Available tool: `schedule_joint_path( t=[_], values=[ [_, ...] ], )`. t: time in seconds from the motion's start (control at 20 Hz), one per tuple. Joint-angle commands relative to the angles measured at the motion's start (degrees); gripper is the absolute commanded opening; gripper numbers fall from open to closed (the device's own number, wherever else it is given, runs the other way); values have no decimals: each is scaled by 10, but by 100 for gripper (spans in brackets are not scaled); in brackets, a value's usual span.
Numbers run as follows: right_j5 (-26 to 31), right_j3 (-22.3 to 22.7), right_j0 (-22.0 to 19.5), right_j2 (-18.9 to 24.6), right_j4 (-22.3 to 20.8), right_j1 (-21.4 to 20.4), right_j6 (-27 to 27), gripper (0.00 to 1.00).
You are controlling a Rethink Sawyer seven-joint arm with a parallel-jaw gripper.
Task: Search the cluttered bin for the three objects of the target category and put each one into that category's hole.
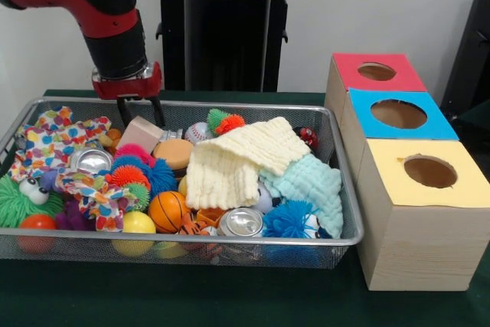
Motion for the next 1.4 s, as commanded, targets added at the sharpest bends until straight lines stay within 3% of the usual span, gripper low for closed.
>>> schedule_joint_path(
  t=[0.05,0.65,1.4],
  values=[
    [-1,-84,-26,62,-34,30,-80,100],
    [4,-99,-62,87,-60,57,-95,100],
    [29,-73,-74,98,-62,0,-79,100]
  ],
)
